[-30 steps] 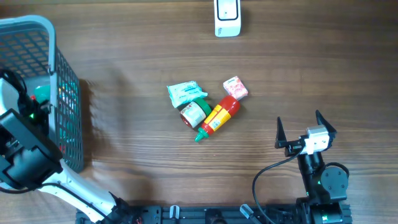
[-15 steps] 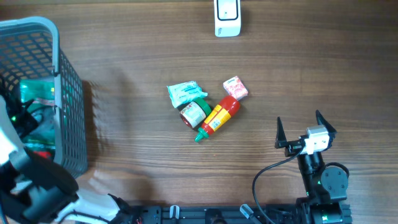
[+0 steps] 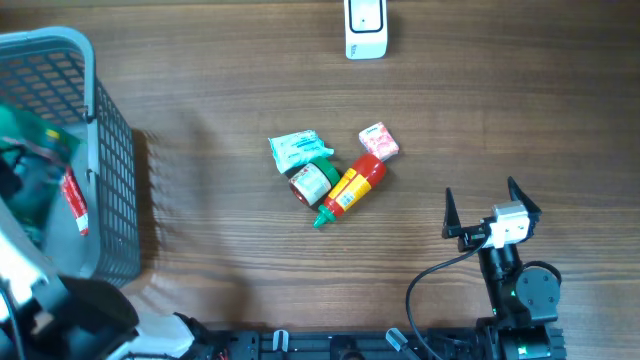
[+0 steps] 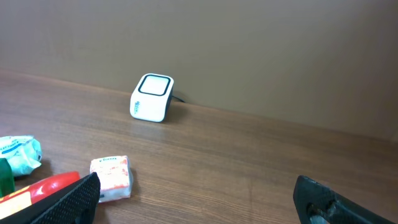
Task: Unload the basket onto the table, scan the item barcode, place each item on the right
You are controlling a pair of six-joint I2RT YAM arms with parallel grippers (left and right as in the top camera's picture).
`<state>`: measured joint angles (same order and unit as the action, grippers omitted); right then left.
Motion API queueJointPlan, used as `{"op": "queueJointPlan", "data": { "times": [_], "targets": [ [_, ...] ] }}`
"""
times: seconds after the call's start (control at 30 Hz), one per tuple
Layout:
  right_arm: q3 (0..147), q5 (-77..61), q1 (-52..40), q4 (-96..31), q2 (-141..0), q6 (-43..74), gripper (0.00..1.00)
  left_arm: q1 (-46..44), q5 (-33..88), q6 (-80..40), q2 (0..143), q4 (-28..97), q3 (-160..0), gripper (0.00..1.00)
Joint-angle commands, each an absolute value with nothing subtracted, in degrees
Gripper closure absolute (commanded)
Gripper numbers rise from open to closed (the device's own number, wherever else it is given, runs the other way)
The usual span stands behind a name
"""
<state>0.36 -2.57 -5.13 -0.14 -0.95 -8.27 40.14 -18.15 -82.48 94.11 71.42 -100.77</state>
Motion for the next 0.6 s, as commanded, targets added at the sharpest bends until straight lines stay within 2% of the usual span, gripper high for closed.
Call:
{"op": "queueJointPlan", "data": {
  "times": [0.0, 0.17, 0.3, 0.33, 0.4, 0.43, 0.5, 0.57],
  "targets": [
    [0.3, -3.1, -5.3, 0.0, -1.0, -9.0, 0.00, 40.3, -15.9, -73.2, 88.1, 71.5, -109.8, 0.96],
    [0.3, -3.1, -5.3, 0.0, -1.0, -9.0, 0.00, 40.3, -6.8, -70.9, 81.5, 71.8, -112.8, 0.96],
    [0.3, -3.1, -5.3, 0.0, -1.0, -9.0, 0.00, 39.4, -6.4, -70.3, 78.0, 72.2, -112.8, 0.96],
    [0.3, -3.1, -5.3, 0.0, -1.0, -9.0, 0.01, 39.3, -6.7, -70.3, 77.9, 72.6, -112.8, 0.92],
    [0.3, -3.1, -5.3, 0.0, -1.0, -9.0, 0.00, 39.3, -7.7, -70.3, 78.3, 73.4, -112.7, 0.62],
    [0.3, -3.1, -5.3, 0.0, -1.0, -9.0, 0.00, 39.3, -8.2, -70.3, 78.8, 73.7, -112.7, 0.51],
    [0.3, -3.1, -5.3, 0.0, -1.0, -9.0, 0.00, 39.3, -9.5, -71.1, 80.6, 75.0, -112.7, 0.00],
    [0.3, -3.1, -5.3, 0.0, -1.0, -9.0, 0.00, 39.3, -9.7, -71.2, 82.8, 75.8, -112.7, 0.00]
  ]
}}
